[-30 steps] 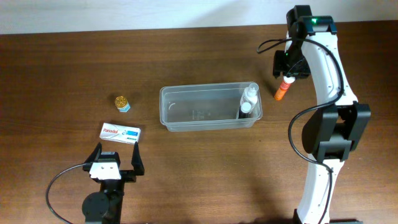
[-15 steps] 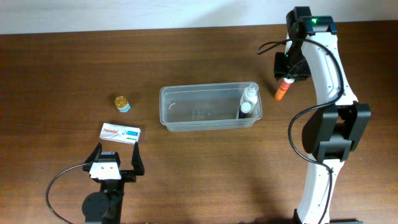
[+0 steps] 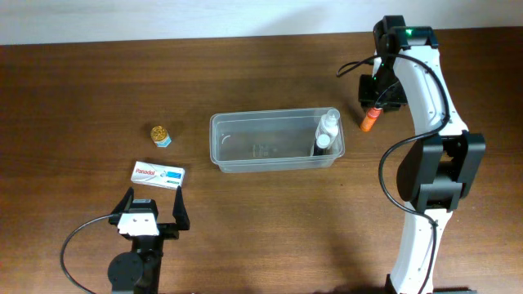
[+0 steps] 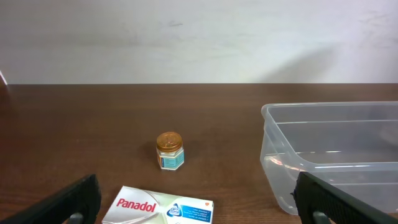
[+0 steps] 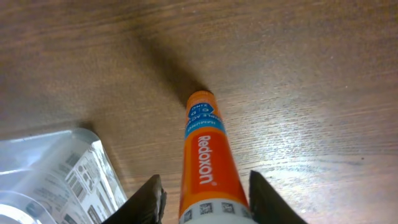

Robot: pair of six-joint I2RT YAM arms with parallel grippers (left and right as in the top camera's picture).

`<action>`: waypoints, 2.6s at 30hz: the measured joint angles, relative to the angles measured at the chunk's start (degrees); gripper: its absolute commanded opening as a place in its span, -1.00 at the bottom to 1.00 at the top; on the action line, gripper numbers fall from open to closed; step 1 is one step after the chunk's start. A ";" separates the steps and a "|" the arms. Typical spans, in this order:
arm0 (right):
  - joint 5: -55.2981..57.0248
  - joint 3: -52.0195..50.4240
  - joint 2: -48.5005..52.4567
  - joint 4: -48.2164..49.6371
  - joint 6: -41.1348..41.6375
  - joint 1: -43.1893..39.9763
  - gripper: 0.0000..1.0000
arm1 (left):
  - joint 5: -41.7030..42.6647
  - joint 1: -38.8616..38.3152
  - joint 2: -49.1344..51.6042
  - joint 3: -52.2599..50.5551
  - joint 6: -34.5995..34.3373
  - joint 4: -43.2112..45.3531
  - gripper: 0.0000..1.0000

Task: Pack container
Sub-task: 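Move the right gripper to the orange Redoxon tube and grasp it, then lift the orange tube and carry it over the container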

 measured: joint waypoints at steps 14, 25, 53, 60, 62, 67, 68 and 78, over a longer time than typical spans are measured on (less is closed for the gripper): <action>0.90 0.00 0.00 0.92 -0.31 0.00 -0.51 | 0.00 0.00 0.00 0.00 0.00 0.02 0.99; 1.57 0.00 0.00 1.05 -0.63 -0.04 -0.63 | 0.00 0.02 0.00 0.00 0.00 0.02 0.99; -6.01 27.80 -2.05 -16.65 -1.36 3.91 -0.63 | 0.00 0.00 0.00 0.00 -0.02 0.00 0.99; -6.97 28.00 -5.66 -16.65 -1.36 11.41 -0.63 | -0.02 0.02 0.00 0.00 0.00 0.00 0.99; -7.19 28.00 -6.16 -16.65 -1.33 13.22 -0.63 | 0.00 0.00 0.00 0.00 0.00 0.00 0.99; -7.23 28.02 -6.29 -16.65 -1.36 16.87 -0.63 | 0.00 0.02 0.00 0.00 0.00 0.00 0.99; -6.95 28.00 -6.32 -16.65 -1.40 17.59 -0.62 | 0.00 0.00 0.00 0.00 -0.02 0.00 0.99; -4.72 15.56 -6.88 -16.39 -1.53 20.74 -0.63 | 0.00 0.02 0.00 0.00 -0.02 0.00 0.99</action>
